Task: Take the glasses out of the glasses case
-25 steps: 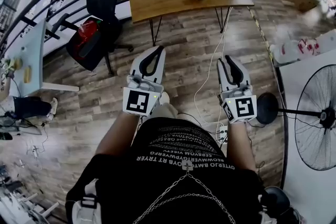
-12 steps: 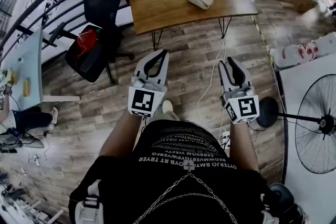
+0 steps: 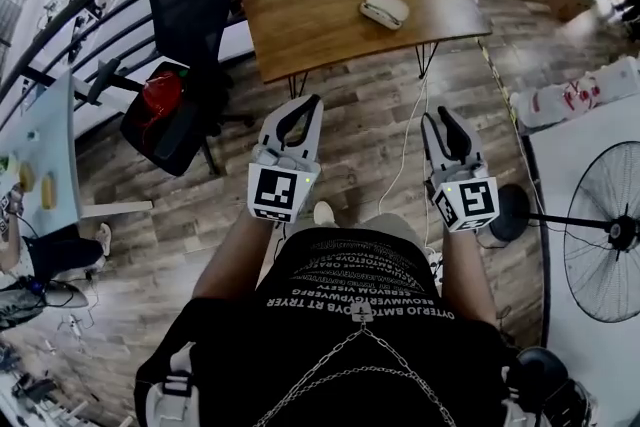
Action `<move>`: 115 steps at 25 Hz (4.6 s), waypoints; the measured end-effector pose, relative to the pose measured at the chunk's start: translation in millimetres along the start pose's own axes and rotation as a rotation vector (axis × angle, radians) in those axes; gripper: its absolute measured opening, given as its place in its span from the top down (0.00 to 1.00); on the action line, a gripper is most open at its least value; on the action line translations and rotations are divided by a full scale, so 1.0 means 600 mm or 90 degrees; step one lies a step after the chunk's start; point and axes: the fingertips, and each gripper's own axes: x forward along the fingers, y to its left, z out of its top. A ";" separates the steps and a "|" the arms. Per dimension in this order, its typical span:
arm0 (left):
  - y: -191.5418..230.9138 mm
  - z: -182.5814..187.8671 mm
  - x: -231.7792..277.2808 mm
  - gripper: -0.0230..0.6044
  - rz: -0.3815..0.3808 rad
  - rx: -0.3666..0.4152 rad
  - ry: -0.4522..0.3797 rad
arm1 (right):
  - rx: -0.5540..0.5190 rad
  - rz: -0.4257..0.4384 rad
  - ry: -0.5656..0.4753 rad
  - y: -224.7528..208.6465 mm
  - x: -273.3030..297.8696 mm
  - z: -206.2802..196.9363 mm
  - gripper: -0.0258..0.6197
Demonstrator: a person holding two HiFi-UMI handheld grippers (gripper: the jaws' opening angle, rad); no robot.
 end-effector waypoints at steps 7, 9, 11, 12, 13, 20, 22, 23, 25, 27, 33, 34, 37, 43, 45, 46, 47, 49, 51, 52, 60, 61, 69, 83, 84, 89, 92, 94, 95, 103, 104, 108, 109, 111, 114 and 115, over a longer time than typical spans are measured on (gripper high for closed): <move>0.011 0.001 0.009 0.92 -0.009 -0.030 -0.003 | -0.003 -0.005 0.013 0.001 0.011 0.003 0.80; 0.010 -0.001 0.012 0.92 -0.009 -0.029 0.000 | -0.006 -0.001 0.008 0.000 0.017 0.006 0.80; 0.010 -0.004 0.015 0.92 -0.009 -0.026 0.004 | -0.003 0.004 0.006 -0.004 0.022 0.005 0.80; 0.011 -0.006 0.018 0.92 -0.008 -0.029 0.006 | 0.000 0.006 0.005 -0.005 0.026 0.003 0.80; 0.012 -0.008 0.021 0.92 -0.007 -0.036 0.007 | 0.003 0.009 0.005 -0.008 0.030 0.000 0.80; 0.032 -0.021 0.058 0.92 0.000 -0.056 0.016 | 0.028 0.021 0.006 -0.037 0.075 -0.024 0.80; 0.038 -0.026 0.068 0.92 0.001 -0.050 0.025 | 0.038 0.023 0.008 -0.047 0.091 -0.030 0.80; 0.041 -0.028 0.075 0.92 0.002 -0.046 0.029 | 0.040 0.027 0.008 -0.051 0.099 -0.032 0.80; 0.047 -0.029 0.093 0.92 0.006 -0.042 0.030 | 0.038 0.036 0.011 -0.062 0.116 -0.033 0.80; 0.050 -0.028 0.115 0.92 0.008 -0.039 0.030 | 0.037 0.039 0.014 -0.079 0.131 -0.033 0.80; 0.062 -0.020 0.186 0.92 0.004 -0.027 0.031 | 0.034 0.048 0.028 -0.125 0.185 -0.038 0.80; 0.065 -0.022 0.197 0.92 0.005 -0.029 0.033 | 0.034 0.053 0.029 -0.131 0.192 -0.040 0.80; 0.070 -0.029 0.235 0.92 0.006 -0.035 0.039 | 0.033 0.070 0.022 -0.151 0.213 -0.041 0.80; 0.090 -0.034 0.300 0.92 0.012 -0.041 0.047 | 0.038 0.077 0.044 -0.193 0.268 -0.052 0.80; 0.096 -0.029 0.318 0.92 0.019 -0.043 0.048 | 0.041 0.081 0.051 -0.206 0.284 -0.055 0.80; 0.098 -0.026 0.329 0.92 0.022 -0.041 0.048 | 0.043 0.084 0.049 -0.213 0.291 -0.055 0.80; 0.099 -0.023 0.340 0.92 0.023 -0.039 0.049 | 0.045 0.087 0.046 -0.220 0.299 -0.053 0.80; 0.100 -0.016 0.363 0.92 0.024 -0.037 0.048 | 0.045 0.096 0.043 -0.233 0.313 -0.049 0.80; 0.099 -0.010 0.386 0.92 0.025 -0.038 0.049 | 0.044 0.106 0.042 -0.246 0.325 -0.045 0.80; 0.098 -0.008 0.397 0.92 0.024 -0.038 0.050 | 0.045 0.109 0.042 -0.253 0.330 -0.043 0.80; 0.079 -0.002 0.481 0.92 0.012 -0.031 0.060 | 0.058 0.118 0.037 -0.325 0.361 -0.050 0.80; 0.077 0.002 0.492 0.92 0.014 -0.031 0.058 | 0.057 0.118 0.032 -0.337 0.364 -0.048 0.80; 0.059 0.008 0.560 0.92 0.033 -0.029 0.062 | 0.056 0.118 0.012 -0.423 0.377 -0.046 0.80; 0.076 -0.028 0.572 0.92 0.045 -0.041 0.103 | 0.076 0.124 0.041 -0.431 0.407 -0.083 0.80; 0.083 -0.032 0.576 0.92 0.044 -0.043 0.105 | 0.076 0.124 0.047 -0.428 0.412 -0.087 0.80; 0.116 -0.036 0.621 0.92 0.021 -0.038 0.100 | 0.077 0.114 0.063 -0.430 0.454 -0.103 0.80; 0.135 -0.039 0.656 0.92 0.003 -0.038 0.098 | 0.079 0.106 0.076 -0.437 0.490 -0.112 0.80; 0.154 -0.039 0.680 0.92 -0.005 -0.036 0.095 | 0.081 0.103 0.082 -0.442 0.519 -0.114 0.80; 0.166 -0.039 0.691 0.92 -0.008 -0.035 0.094 | 0.081 0.103 0.085 -0.443 0.535 -0.116 0.80; 0.259 -0.058 0.764 0.92 -0.017 -0.043 0.107 | 0.082 0.103 0.120 -0.448 0.651 -0.146 0.80; 0.268 -0.060 0.774 0.92 -0.019 -0.044 0.109 | 0.084 0.103 0.129 -0.450 0.663 -0.155 0.80; 0.292 -0.075 0.807 0.92 -0.033 -0.049 0.123 | 0.098 0.107 0.174 -0.449 0.700 -0.202 0.80; 0.297 -0.080 0.815 0.92 -0.037 -0.050 0.127 | 0.102 0.108 0.185 -0.449 0.708 -0.218 0.80; 0.306 -0.091 0.829 0.92 -0.043 -0.053 0.136 | 0.106 0.108 0.211 -0.450 0.725 -0.254 0.80; 0.317 -0.105 0.847 0.92 -0.052 -0.056 0.146 | 0.106 0.115 0.255 -0.444 0.743 -0.312 0.80; 0.321 -0.109 0.852 0.92 -0.055 -0.056 0.149 | 0.105 0.119 0.268 -0.442 0.749 -0.329 0.80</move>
